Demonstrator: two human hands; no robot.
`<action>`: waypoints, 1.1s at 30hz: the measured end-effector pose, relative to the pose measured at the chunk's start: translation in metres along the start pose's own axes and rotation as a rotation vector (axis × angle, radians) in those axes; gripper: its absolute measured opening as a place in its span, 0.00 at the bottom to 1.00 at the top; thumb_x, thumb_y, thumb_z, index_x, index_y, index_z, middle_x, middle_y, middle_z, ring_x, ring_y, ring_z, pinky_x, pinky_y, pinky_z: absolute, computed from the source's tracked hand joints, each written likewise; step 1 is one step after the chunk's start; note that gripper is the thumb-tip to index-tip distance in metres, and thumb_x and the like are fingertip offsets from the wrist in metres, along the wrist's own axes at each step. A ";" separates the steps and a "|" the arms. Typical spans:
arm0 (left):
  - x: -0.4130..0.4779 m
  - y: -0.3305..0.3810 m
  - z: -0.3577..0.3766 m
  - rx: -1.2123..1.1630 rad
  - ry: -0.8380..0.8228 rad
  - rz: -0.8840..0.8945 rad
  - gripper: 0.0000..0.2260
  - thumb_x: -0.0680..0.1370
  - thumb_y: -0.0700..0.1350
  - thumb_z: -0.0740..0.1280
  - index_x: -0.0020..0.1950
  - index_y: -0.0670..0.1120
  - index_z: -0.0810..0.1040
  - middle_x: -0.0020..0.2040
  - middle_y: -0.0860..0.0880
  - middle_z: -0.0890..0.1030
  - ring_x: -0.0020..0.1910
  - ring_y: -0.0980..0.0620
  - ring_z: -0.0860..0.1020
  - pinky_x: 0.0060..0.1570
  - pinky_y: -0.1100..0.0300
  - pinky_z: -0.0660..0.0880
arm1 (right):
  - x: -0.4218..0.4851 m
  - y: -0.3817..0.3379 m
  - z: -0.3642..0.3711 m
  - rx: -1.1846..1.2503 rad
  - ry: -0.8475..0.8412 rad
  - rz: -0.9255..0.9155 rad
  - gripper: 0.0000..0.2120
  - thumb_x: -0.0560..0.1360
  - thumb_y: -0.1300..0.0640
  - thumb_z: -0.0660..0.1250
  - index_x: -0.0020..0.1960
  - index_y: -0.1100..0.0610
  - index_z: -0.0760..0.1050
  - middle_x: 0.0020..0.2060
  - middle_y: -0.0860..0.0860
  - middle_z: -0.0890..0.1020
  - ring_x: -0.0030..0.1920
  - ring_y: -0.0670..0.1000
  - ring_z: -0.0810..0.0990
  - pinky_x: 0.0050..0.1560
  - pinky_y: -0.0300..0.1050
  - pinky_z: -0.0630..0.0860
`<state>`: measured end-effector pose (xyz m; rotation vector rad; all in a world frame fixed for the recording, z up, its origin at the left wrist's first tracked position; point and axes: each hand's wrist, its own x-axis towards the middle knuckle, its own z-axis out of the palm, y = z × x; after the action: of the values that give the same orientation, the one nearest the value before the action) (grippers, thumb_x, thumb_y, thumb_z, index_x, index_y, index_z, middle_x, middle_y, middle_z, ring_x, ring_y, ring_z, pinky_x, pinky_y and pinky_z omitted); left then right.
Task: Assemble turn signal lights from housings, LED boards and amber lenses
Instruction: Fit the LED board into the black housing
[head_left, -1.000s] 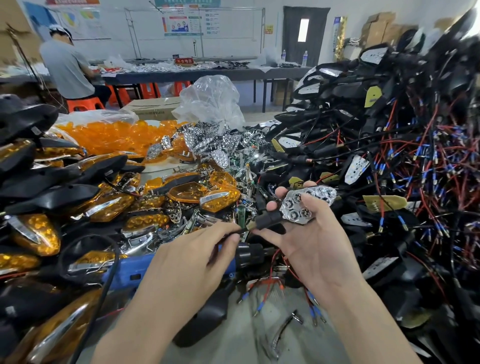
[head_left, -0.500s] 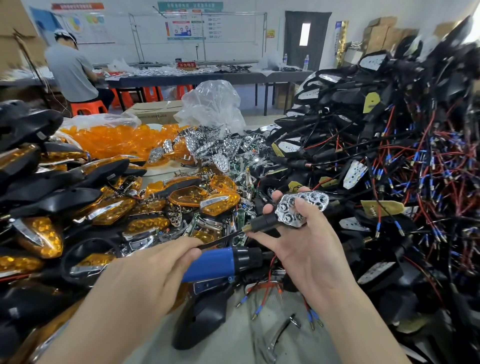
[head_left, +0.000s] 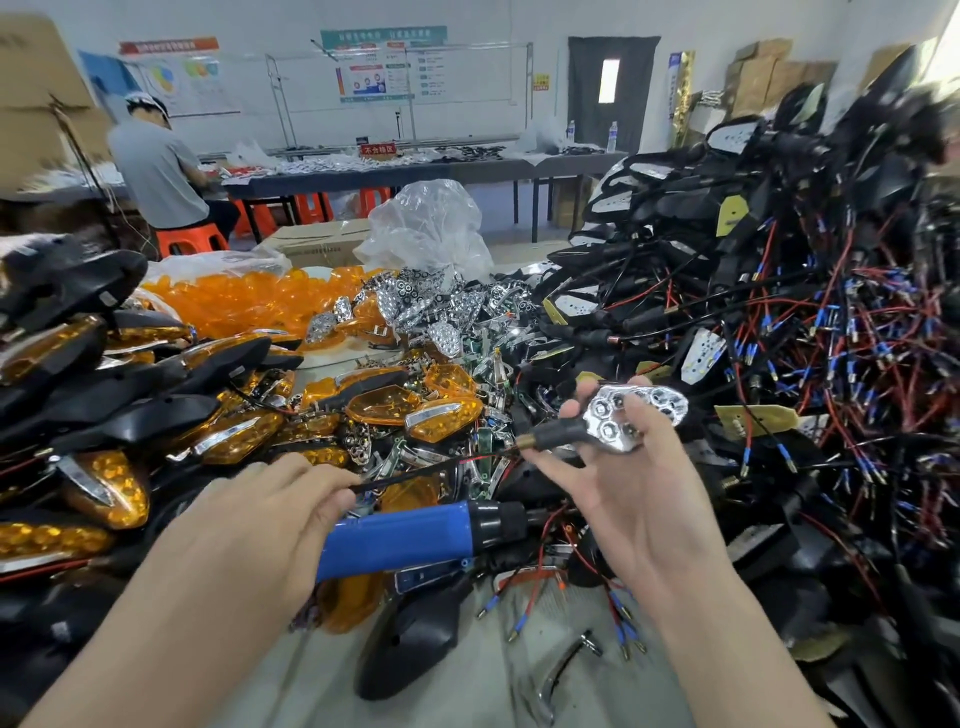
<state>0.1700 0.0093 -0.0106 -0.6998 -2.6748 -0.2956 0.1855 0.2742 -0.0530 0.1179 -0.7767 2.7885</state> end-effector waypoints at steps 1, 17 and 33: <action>0.001 0.005 0.004 0.029 -0.014 0.014 0.22 0.80 0.57 0.51 0.62 0.52 0.81 0.51 0.55 0.82 0.48 0.50 0.80 0.49 0.52 0.78 | 0.000 0.004 0.000 0.001 0.001 0.019 0.15 0.77 0.56 0.65 0.62 0.55 0.70 0.52 0.56 0.81 0.46 0.53 0.83 0.47 0.64 0.82; 0.007 0.039 0.077 -0.104 0.316 0.166 0.14 0.80 0.49 0.59 0.50 0.46 0.83 0.41 0.54 0.81 0.39 0.54 0.76 0.43 0.61 0.68 | -0.004 0.021 0.005 -0.116 -0.145 0.078 0.08 0.80 0.61 0.64 0.54 0.49 0.76 0.54 0.59 0.81 0.48 0.57 0.81 0.54 0.68 0.78; 0.004 0.042 0.078 -0.165 0.383 0.175 0.13 0.79 0.48 0.59 0.49 0.46 0.82 0.41 0.53 0.82 0.43 0.55 0.71 0.44 0.61 0.68 | -0.008 0.024 0.009 -0.146 -0.138 0.073 0.09 0.79 0.61 0.65 0.54 0.48 0.78 0.52 0.58 0.82 0.48 0.58 0.82 0.51 0.65 0.79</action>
<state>0.1655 0.0693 -0.0754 -0.8261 -2.2296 -0.5473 0.1873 0.2485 -0.0584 0.2631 -1.0339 2.8031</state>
